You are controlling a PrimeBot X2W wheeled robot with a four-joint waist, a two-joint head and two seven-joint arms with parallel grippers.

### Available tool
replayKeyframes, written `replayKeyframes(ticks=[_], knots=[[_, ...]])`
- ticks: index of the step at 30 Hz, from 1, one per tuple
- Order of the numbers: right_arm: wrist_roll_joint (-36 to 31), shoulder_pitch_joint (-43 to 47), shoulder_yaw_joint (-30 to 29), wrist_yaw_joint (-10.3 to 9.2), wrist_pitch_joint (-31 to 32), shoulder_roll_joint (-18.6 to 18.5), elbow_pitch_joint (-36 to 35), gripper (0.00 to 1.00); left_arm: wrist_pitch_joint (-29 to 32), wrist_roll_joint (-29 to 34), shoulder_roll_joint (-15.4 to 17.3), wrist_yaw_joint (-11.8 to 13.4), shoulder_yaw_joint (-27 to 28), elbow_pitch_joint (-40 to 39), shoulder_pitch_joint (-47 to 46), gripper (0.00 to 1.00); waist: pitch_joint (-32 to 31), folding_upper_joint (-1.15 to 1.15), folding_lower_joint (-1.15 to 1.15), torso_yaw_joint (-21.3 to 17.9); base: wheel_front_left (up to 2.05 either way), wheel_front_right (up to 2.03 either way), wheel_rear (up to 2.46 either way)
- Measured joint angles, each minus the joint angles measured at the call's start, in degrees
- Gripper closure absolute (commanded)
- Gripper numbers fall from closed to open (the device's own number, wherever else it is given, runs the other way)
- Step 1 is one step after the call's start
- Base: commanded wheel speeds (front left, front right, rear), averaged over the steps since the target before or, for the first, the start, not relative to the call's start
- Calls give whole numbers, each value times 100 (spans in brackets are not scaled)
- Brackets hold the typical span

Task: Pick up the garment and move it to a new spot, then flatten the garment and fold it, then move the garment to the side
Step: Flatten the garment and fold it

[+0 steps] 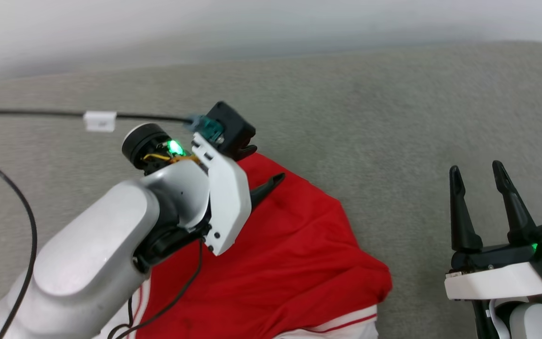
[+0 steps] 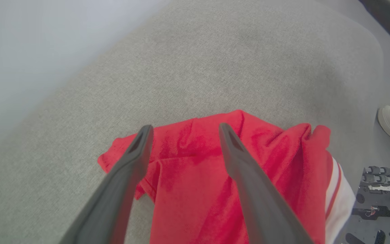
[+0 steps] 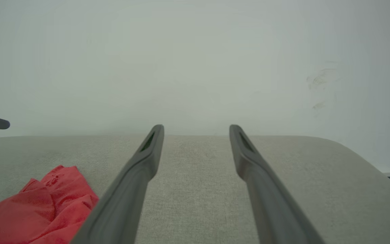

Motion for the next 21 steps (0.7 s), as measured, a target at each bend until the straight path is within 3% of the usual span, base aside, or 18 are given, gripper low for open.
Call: replayKeyframes(ticks=[9, 20, 21], knots=[[242, -199, 19, 0, 0, -2, -59, 0, 1151, -679, 119, -56, -950, 655, -911, 0, 596, 0, 0, -758, 0, 0, 0], [510, -301, 103, 0, 0, -2, -81, 0, 1122, -923, 553, -65, -2063, 1101, -1388, 0, 1204, 0, 0, -1344, 0, 0, 0], [510, -301, 105, 0, 0, -2, -91, 0, 1113, -962, 579, -65, -2132, 1110, -1423, 58, 1245, 0, 0, -1368, 0, 0, 0]])
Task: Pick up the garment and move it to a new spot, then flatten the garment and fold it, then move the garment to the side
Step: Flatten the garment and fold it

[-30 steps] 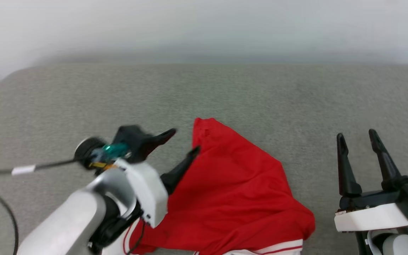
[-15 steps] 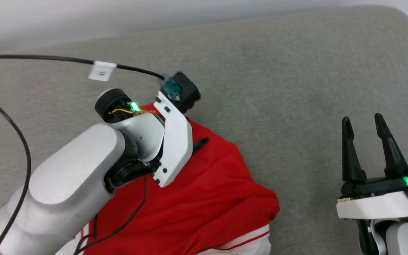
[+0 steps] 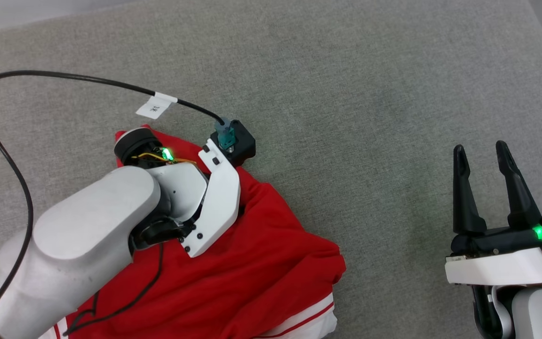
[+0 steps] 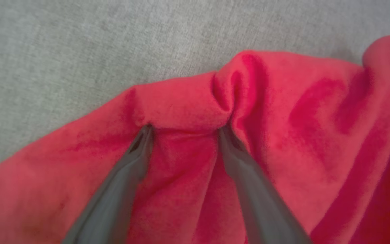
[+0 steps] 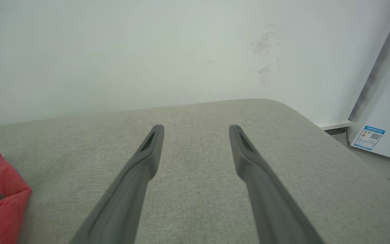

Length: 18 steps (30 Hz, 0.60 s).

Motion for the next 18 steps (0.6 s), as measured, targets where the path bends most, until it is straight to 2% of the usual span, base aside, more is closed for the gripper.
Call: replayKeyframes(ticks=[1, 4, 8, 14, 18], knots=[[0, -1, 0, 0, 0, 0, -12, 0, -24, -37, 19, 0, -59, 0, -57, 100, 38, 0, -1, -18, 0, 0, 0], [0, -23, -12, -1, 0, 1, -21, 0, -303, -123, 59, 0, -97, 123, -143, 100, 109, 0, 0, -36, 0, 0, 0], [-42, -49, 22, -1, 0, 1, 21, 0, -1044, 21, -41, -10, -47, 478, -229, 100, 47, 0, 0, -5, 0, 0, 0], [41, -53, 76, 0, 0, 1, 109, 0, -2150, 154, -232, 74, 557, 1160, -709, 100, -167, 0, 0, 20, 0, 0, 0], [3, -52, 175, -1, 0, 1, 158, 0, -2559, 266, -242, 196, 842, 1512, -1070, 100, -207, 0, 0, 26, 0, 0, 0]])
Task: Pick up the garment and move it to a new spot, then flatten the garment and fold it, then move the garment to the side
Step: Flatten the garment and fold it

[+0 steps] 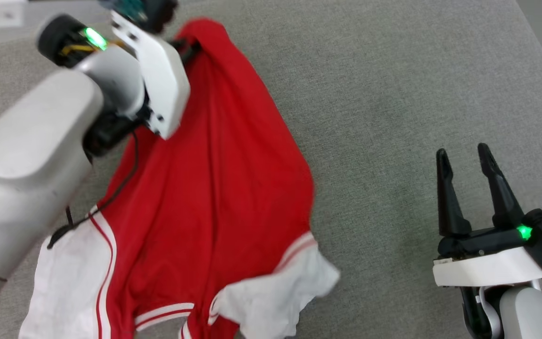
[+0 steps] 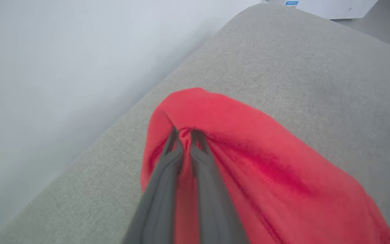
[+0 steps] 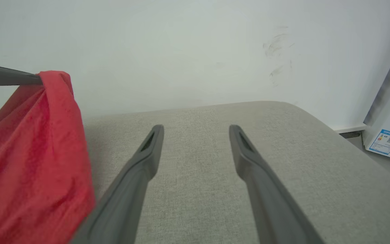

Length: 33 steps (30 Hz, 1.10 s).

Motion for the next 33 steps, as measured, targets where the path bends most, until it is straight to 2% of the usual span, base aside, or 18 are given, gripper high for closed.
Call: replayKeyframes(ticks=[10, 11, 12, 16, 24, 29, 33], knots=[[25, -26, 243, 0, 0, 0, -4, 0, -1077, 420, -60, 523, 467, 745, -630, 100, 192, 0, 0, -14, 0, 0, 0], [25, -41, 256, 0, 0, -1, -4, 0, -1183, 508, -74, 526, 444, 808, -658, 78, 207, 0, 0, -1, 0, 0, 0], [25, -65, 277, 0, 0, 0, -5, 0, -1287, 598, -90, 487, 382, 836, -661, 0, 218, 0, 0, 18, 0, 0, 0], [22, -85, 300, 0, 0, -1, 0, 0, -1362, 514, -264, 216, 170, 1105, -343, 0, 218, 0, 0, 130, 0, 0, 0], [-160, -99, -48, 0, 0, 2, 22, 0, -2431, 569, -341, 151, 198, 1312, 56, 0, -45, 0, 0, 486, 0, 0, 0], [-265, -28, -272, 0, 0, 2, 14, 0, -3128, 578, -316, 271, 341, 1088, 346, 0, -371, 0, 0, 836, 0, 0, 0], [-372, 148, -379, 0, 0, 2, 42, 0, -3261, 497, -244, 488, 412, 762, 860, 0, -661, 0, 0, 1192, 0, 0, 0]])
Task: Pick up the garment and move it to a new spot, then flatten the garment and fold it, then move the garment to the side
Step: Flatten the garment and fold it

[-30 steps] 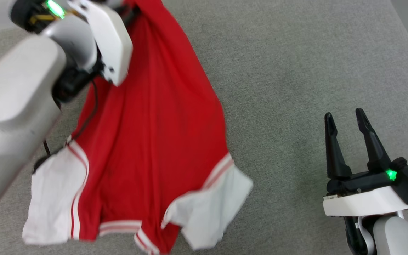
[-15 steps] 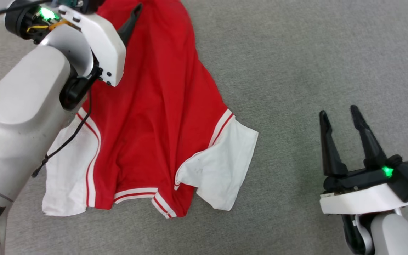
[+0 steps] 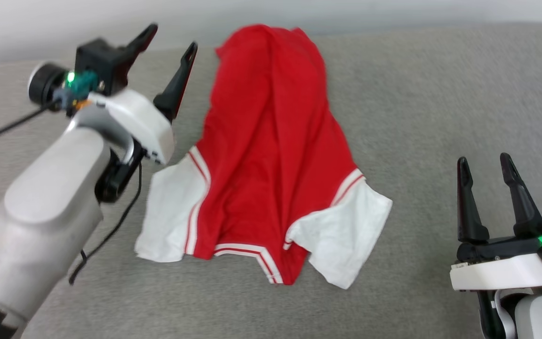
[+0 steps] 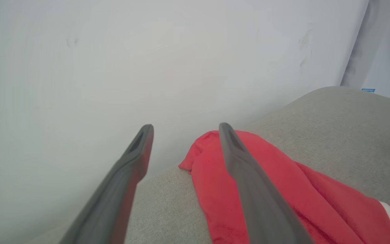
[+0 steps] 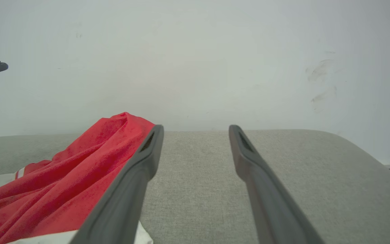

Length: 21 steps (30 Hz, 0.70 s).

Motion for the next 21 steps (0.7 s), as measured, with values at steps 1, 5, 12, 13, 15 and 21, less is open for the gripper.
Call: replayKeyframes(ticks=[1, 5, 12, 13, 15, 21], knots=[[-32, 14, -25, 1, 0, 3, 7, 0, -47, -46, 51, 93, 55, -145, 172, 0, -83, 0, 0, 86, 0, 0, 0], [-107, 197, -88, 0, 0, 1, 5, 0, -156, -38, 281, 524, 249, -861, 903, 0, -376, 0, 0, 446, 0, 0, 0], [-201, 499, -131, 1, 0, 1, -47, 0, -187, 294, 573, 1495, 1171, -2646, 2771, 0, -756, 0, -1, 1019, 0, 0, 0], [-202, 529, -127, 1, 0, -1, -47, 0, -187, 408, 555, 1579, 1312, -2876, 3073, 0, -793, 0, -1, 1088, 0, 0, 0], [-211, 601, -90, 0, 0, -2, -40, 0, -187, 610, 430, 1718, 1652, -3271, 3652, 0, -861, 0, -1, 1214, 0, 0, 0], [-143, 687, 38, 0, 121, -91, 33, 0, -187, 1313, -82, 1829, 2360, -3845, 4946, 0, -1046, 0, -1, 1422, 0, 0, 0]])
